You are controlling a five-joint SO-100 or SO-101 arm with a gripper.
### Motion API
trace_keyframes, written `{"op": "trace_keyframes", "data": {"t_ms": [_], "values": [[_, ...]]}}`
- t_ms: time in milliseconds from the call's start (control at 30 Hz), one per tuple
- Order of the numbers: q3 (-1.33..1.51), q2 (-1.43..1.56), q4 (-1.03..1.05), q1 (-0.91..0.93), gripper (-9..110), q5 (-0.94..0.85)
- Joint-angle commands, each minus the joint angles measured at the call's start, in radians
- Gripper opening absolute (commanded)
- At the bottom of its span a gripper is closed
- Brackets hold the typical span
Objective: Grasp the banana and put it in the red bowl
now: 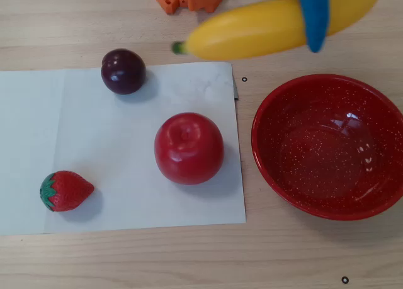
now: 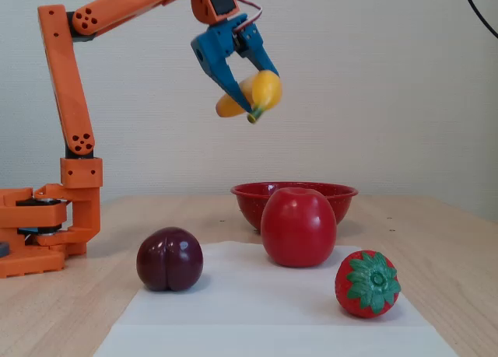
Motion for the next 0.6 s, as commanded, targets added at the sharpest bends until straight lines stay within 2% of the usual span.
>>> {"op": "trace_keyframes", "data": {"t_ms": [0, 267, 467, 567], "values": [[0.005, 0.063, -0.15, 0.038, 0, -0.026], [0.295, 0.058, -0.534, 0.106, 0, 0.034], [0.528, 0.061, -0.811, 0.121, 0, 0.166], [0.63, 0.066, -0.916, 0.123, 10, 0.229]]}}
